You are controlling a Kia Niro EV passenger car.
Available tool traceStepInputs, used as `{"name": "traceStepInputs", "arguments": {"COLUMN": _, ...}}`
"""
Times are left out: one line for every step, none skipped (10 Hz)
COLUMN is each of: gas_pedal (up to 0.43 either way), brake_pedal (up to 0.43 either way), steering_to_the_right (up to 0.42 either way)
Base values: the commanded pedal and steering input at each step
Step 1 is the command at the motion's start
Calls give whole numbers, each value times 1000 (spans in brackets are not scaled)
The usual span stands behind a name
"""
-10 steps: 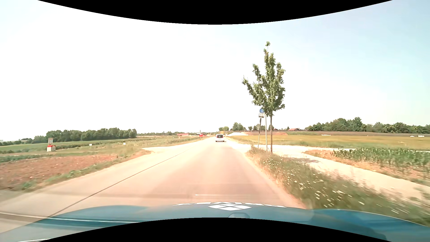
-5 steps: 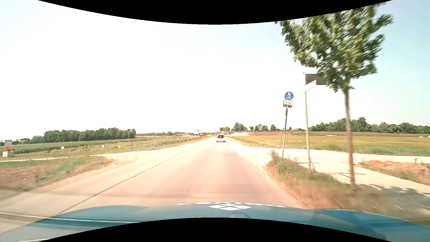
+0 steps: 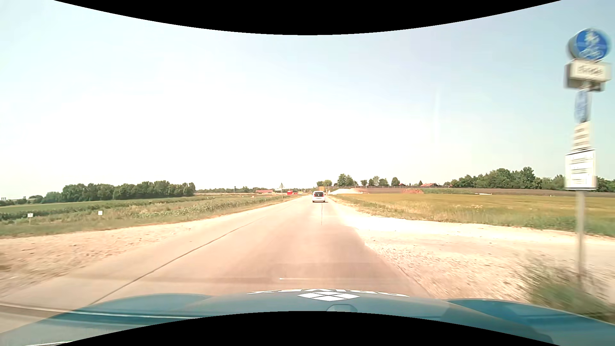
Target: Follow the waypoints while adhering to traffic rules and regulations
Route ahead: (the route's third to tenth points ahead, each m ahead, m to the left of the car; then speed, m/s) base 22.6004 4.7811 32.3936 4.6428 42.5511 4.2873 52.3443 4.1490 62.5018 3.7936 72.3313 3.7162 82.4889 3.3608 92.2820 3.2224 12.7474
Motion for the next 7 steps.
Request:
{"name": "traceStepInputs", "arguments": {"gas_pedal": 98, "brake_pedal": 0, "steering_to_the_right": -5}}
{"name": "traceStepInputs", "arguments": {"gas_pedal": 98, "brake_pedal": 0, "steering_to_the_right": -4}}
{"name": "traceStepInputs", "arguments": {"gas_pedal": 98, "brake_pedal": 0, "steering_to_the_right": -4}}
{"name": "traceStepInputs", "arguments": {"gas_pedal": 98, "brake_pedal": 0, "steering_to_the_right": -4}}
{"name": "traceStepInputs", "arguments": {"gas_pedal": 98, "brake_pedal": 0, "steering_to_the_right": -2}}
{"name": "traceStepInputs", "arguments": {"gas_pedal": 98, "brake_pedal": 0, "steering_to_the_right": -2}}
{"name": "traceStepInputs", "arguments": {"gas_pedal": 98, "brake_pedal": 0, "steering_to_the_right": -2}}
